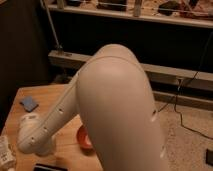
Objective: Push the eraser across the table
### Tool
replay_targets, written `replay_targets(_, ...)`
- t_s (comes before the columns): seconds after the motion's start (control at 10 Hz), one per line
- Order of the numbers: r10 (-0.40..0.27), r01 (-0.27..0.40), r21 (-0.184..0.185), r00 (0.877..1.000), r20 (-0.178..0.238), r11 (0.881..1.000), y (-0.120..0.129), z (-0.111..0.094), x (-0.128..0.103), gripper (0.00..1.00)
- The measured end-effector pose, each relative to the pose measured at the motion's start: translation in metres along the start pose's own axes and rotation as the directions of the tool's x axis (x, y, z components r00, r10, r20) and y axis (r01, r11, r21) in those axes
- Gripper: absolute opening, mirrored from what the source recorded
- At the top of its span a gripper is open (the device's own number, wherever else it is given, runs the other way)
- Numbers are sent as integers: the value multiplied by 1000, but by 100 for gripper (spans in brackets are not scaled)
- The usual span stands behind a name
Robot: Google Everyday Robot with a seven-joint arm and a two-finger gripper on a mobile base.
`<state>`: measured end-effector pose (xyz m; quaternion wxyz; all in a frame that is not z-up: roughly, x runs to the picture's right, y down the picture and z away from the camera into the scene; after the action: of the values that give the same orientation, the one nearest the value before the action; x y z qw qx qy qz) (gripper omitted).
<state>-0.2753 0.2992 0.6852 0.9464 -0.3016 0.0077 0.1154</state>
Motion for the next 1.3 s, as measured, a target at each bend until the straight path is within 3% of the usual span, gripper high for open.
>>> replay_targets(0.3,8,-8,5,999,-34,1000,14,14,-4,0)
replay_targets(0.9,33,-33,6,996,-80,999,18,34,-1,0)
replay_targets(1.3,-29,27,-15,994,-110,1000,36,42,0,0)
